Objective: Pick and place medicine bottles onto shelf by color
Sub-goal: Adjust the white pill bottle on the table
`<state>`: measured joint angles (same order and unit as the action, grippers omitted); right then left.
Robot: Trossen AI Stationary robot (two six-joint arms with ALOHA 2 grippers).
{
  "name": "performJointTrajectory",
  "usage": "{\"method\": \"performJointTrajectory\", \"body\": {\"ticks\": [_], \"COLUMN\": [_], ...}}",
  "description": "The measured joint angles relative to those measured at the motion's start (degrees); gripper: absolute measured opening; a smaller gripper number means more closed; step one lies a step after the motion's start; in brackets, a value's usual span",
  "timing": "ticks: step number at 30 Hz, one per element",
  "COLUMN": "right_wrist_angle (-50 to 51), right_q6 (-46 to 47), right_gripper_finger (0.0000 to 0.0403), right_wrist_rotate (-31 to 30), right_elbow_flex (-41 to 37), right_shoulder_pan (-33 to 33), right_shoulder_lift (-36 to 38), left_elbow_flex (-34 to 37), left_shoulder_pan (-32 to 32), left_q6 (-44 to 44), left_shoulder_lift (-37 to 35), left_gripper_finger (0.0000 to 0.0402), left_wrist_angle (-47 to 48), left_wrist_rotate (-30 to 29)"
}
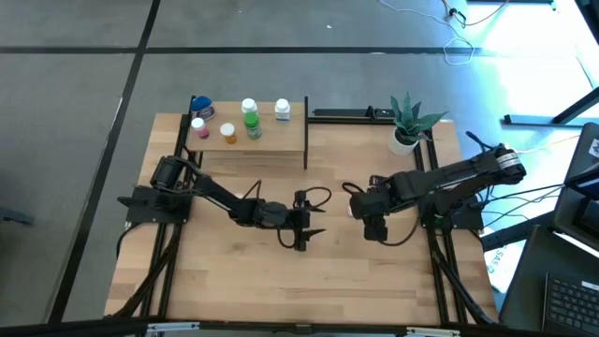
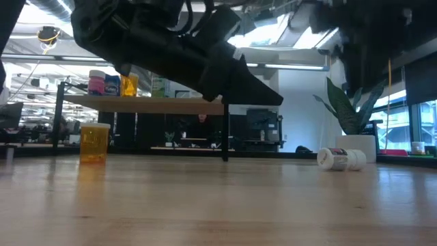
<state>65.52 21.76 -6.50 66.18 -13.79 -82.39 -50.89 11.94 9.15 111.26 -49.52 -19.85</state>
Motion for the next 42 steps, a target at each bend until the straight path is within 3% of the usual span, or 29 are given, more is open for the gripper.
{"method": "performJointTrajectory", "body": {"ticks": [5,11,20,42], "right_wrist_angle": [-4.05,-4.61,-15.16,-21.87], "right_q6": [5.01,10.33,4.89,1.8], "right_gripper_finger": [0.022,0.022,0.022,0.022], "right_wrist_rotate": [-0.11,-7.7,-5.85,-5.88], "right_elbow_flex": [-8.57,-15.0,-22.19,-23.51], "right_shoulder_pan": [2.9,6.0,8.84,9.56], "right_shoulder_lift": [0.0,0.0,0.0,0.0], "left_elbow_flex": [0.0,0.0,0.0,0.02], "left_shoulder_pan": [1.76,2.92,3.22,2.65], "left_q6": [0.0,-0.02,0.0,0.26], "left_shoulder_lift": [0.0,0.0,0.0,-0.04], "left_gripper_finger": [0.0257,0.0257,0.0257,0.0257], "left_wrist_angle": [0.03,0.01,0.01,0.09], "left_wrist_rotate": [0.04,-0.16,-0.23,-0.29]}}
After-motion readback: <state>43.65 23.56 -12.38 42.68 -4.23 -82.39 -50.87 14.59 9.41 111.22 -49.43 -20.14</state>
